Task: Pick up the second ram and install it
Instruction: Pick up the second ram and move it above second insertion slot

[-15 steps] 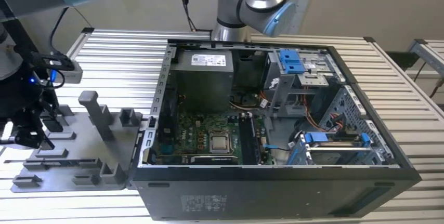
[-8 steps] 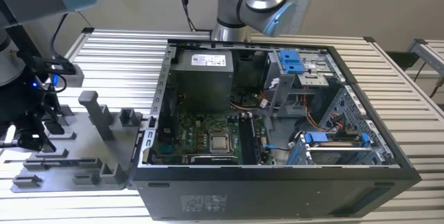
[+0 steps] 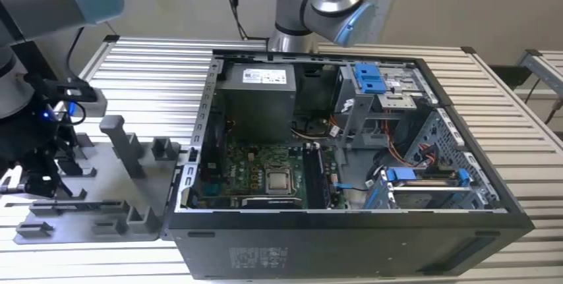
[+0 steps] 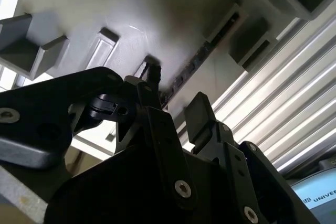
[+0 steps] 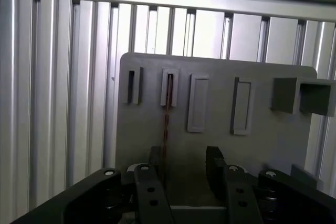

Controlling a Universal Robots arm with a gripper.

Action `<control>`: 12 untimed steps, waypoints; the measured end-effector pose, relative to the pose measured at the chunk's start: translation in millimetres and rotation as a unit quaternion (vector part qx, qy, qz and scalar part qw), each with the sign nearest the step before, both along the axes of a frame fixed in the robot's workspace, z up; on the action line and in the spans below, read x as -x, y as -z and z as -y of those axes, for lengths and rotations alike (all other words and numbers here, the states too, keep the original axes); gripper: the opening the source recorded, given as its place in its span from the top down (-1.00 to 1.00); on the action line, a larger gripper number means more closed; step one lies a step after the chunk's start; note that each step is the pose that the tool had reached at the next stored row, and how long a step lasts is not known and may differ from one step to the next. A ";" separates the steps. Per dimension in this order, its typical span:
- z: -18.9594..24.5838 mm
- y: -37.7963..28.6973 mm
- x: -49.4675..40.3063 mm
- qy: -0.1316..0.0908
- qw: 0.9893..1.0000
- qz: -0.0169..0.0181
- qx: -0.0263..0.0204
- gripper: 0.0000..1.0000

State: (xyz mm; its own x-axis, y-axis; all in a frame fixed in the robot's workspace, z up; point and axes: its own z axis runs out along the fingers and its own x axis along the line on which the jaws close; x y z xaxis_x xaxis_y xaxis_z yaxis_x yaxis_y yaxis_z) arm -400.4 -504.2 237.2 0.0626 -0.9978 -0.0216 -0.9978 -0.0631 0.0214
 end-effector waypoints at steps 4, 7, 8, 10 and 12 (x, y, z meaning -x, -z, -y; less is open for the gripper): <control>2.5 4.7 0.5 0.000 1.000 0.000 0.000 0.04; 4.5 8.3 0.7 0.000 1.000 0.000 0.000 0.04; 5.2 9.5 0.7 0.000 1.000 0.000 0.000 0.04; 6.2 12.3 0.7 0.000 1.000 0.000 0.000 0.04; 7.2 15.0 0.8 0.000 1.000 0.000 0.000 0.04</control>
State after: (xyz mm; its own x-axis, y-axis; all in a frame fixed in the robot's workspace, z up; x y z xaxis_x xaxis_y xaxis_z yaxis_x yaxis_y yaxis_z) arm -401.2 -511.4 222.2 0.0629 -0.9978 -0.0216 -0.9978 -0.0634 0.0215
